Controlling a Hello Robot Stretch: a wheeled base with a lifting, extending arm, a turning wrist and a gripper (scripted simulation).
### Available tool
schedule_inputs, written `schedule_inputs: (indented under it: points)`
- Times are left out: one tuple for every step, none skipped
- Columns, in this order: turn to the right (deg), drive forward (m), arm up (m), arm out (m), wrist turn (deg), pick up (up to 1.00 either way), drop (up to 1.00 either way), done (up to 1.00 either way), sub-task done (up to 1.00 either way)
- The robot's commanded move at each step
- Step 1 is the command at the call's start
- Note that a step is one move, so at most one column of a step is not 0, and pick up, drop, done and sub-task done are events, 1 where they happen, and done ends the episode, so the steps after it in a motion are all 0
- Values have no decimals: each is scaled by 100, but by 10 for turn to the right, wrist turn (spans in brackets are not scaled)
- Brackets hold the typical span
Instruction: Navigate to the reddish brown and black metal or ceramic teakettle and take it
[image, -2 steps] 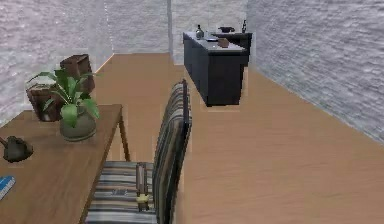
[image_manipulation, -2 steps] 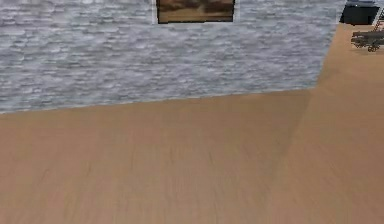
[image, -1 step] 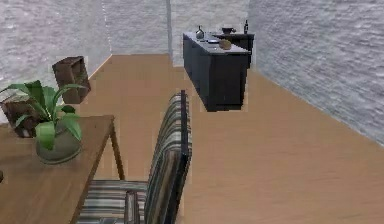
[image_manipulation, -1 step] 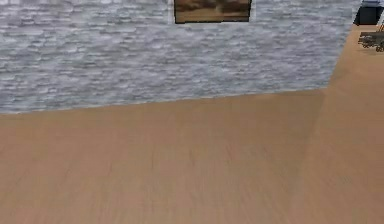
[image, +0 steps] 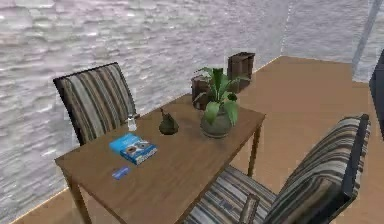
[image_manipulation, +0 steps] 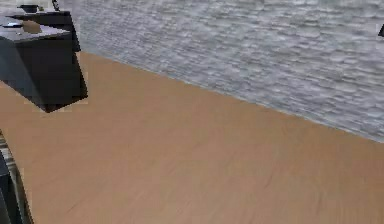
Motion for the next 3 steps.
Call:
schedule_inputs:
  points:
    - [-450,0,0,0,0,0,0,0,0]
    - [-450,0,0,0,0,0,0,0,0]
    - [330,0,0,0,0,0,0,0,0]
